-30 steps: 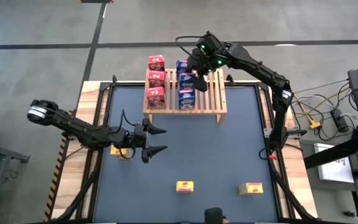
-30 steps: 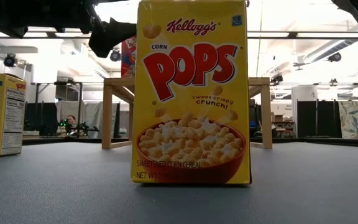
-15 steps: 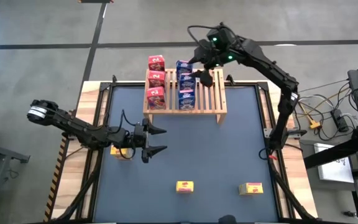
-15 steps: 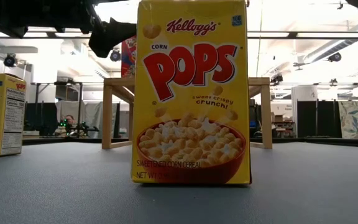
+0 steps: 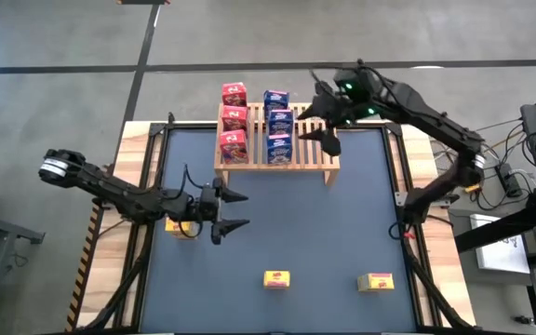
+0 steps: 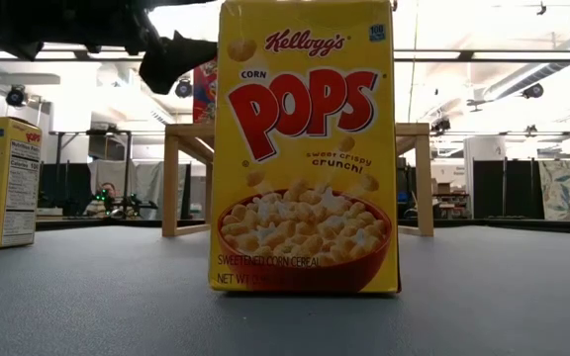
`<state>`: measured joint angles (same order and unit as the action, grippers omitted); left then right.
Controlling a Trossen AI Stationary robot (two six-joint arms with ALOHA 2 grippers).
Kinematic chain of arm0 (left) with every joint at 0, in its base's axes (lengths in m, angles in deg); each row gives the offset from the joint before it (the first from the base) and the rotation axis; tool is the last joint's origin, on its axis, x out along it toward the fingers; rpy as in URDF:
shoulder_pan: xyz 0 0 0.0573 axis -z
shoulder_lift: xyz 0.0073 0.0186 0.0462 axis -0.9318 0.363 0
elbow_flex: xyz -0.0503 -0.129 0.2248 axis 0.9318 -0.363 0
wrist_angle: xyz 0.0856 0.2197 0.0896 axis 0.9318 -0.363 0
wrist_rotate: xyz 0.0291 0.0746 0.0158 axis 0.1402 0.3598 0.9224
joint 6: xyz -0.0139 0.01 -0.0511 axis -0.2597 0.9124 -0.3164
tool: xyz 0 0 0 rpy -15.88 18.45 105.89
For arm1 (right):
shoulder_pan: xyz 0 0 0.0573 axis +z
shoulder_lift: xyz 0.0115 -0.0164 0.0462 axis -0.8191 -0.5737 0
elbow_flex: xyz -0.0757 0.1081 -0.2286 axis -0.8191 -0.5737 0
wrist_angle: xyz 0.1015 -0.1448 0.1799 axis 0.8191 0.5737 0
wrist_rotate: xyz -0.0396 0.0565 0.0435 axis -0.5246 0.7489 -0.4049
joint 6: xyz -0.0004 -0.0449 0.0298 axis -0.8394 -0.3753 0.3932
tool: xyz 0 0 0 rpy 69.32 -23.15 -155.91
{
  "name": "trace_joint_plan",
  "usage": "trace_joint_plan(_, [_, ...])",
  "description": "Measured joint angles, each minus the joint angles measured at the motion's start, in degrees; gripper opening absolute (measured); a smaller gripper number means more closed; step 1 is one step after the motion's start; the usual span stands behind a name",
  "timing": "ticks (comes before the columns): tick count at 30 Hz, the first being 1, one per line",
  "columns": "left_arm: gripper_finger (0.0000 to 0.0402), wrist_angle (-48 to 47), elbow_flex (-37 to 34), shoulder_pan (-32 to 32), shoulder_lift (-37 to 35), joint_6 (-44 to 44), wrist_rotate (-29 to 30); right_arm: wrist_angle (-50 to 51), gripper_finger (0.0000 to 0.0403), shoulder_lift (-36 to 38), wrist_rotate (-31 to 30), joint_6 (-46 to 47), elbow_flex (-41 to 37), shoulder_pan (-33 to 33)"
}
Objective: Stack cereal on shelf
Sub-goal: Put the top yellow cereal box on the shelf
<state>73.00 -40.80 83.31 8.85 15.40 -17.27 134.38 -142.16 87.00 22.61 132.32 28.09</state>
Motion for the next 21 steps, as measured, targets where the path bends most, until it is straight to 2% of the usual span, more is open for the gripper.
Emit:
trace_joint_plan(2, [0.0334, -4.7, 0.1, 0.0, -1.7, -1.6, -0.8, -4.8, 0.0246, 3.8, 0.0, 2.3, -5.7, 0.6])
trace_joint_plan(5, [0.0334, -17.2, 2.3, 0.0, -5.5, -4.5, -0.8, -13.1, 0.0247, 9.8, 0.0, 5.6, -15.2, 1.2])
trace_joint_plan(10, [0.0334, -40.9, 10.5, 0.0, -9.8, -7.2, -0.3, -27.7, 0.0247, 18.8, -0.1, 9.7, -30.8, 2.9])
trace_joint_plan(15, [0.0334, -59.6, 19.5, 0.0, -9.9, -8.4, -0.2, -41.3, 0.0247, 25.9, -0.1, 12.2, -43.8, 5.7])
trace_joint_plan(21, [0.0334, -76.3, 27.0, 0.0, -8.1, -12.8, -0.2, -53.6, 0.0247, 32.3, -0.6, 14.5, -55.6, 8.2])
